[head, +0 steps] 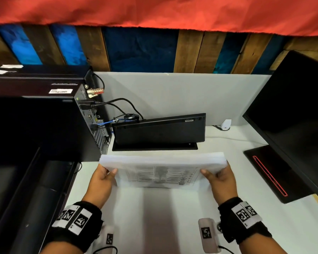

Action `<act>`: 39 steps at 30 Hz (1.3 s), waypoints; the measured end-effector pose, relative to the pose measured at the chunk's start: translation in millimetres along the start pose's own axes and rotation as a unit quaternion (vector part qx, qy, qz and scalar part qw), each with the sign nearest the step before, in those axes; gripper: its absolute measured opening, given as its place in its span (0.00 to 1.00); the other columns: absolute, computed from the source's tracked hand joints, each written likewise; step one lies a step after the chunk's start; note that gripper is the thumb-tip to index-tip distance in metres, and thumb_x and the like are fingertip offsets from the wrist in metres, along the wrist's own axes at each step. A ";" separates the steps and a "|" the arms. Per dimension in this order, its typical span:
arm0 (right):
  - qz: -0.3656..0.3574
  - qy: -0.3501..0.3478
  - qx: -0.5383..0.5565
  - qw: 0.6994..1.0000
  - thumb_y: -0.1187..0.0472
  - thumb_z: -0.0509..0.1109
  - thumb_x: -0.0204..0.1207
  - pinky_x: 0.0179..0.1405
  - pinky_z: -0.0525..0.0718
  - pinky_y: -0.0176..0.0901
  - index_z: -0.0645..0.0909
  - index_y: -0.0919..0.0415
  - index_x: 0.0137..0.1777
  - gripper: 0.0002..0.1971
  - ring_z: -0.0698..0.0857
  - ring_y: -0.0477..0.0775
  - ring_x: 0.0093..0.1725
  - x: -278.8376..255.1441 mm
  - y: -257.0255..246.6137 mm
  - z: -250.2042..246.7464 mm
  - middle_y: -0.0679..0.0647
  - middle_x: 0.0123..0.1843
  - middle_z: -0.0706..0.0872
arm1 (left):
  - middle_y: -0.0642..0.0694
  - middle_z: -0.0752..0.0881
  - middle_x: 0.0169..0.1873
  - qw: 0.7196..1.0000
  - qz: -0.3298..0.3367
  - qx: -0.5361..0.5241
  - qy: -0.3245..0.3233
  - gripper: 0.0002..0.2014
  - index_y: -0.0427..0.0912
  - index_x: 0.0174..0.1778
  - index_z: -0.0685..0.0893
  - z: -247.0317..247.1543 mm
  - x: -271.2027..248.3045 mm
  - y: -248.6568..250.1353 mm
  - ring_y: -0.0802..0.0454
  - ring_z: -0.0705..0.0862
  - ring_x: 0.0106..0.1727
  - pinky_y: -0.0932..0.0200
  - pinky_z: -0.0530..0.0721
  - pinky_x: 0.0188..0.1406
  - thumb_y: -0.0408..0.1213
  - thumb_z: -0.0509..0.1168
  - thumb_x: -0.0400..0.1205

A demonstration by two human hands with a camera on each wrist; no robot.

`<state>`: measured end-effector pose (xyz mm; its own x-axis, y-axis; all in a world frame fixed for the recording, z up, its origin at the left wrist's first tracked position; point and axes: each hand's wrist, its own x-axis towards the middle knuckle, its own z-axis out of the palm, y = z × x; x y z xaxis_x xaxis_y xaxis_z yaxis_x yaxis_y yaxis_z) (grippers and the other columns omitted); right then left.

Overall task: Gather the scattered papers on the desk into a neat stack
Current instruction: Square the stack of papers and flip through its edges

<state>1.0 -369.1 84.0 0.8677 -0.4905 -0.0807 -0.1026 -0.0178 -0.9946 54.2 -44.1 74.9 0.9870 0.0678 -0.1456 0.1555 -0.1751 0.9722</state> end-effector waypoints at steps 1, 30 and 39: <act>0.007 -0.002 -0.007 1.000 0.75 0.76 0.68 0.60 0.83 0.47 0.76 0.60 0.64 0.25 0.87 0.52 0.55 -0.5 1.1 2.2 0.53 0.55 0.88 | 0.38 0.87 0.50 1.000 -0.011 0.014 0.003 0.09 0.33 0.59 0.78 3.7 2.0 -6.0 0.36 0.85 0.52 0.49 0.82 0.49 0.25 0.57 0.86; -0.003 -0.059 0.075 0.995 0.86 0.70 0.65 0.40 0.79 0.36 0.73 0.55 0.29 0.23 0.83 0.33 0.24 -34.6 -56.9 18.0 0.43 0.19 0.84 | 0.48 0.89 0.60 0.979 0.046 -0.155 -0.121 0.30 0.42 0.68 0.77 38.4 -42.5 69.6 0.52 0.86 0.64 0.58 0.84 0.64 0.41 0.76 0.70; -0.076 -0.065 0.060 0.993 0.75 0.70 0.74 0.53 0.87 0.37 0.78 0.47 0.58 0.21 0.89 0.46 0.55 -31.8 -67.9 26.0 0.49 0.53 0.91 | 0.52 0.86 0.61 0.984 0.143 -0.102 -0.029 0.25 0.57 0.66 0.73 57.6 -45.9 81.4 0.58 0.84 0.64 0.61 0.82 0.64 0.22 0.60 0.83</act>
<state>-6.9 -329.7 152.4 0.9252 -0.3728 0.0705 0.0859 0.0250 -0.9960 23.9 -118.0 150.1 0.9909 -0.0123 0.1341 -0.1338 0.0231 0.9907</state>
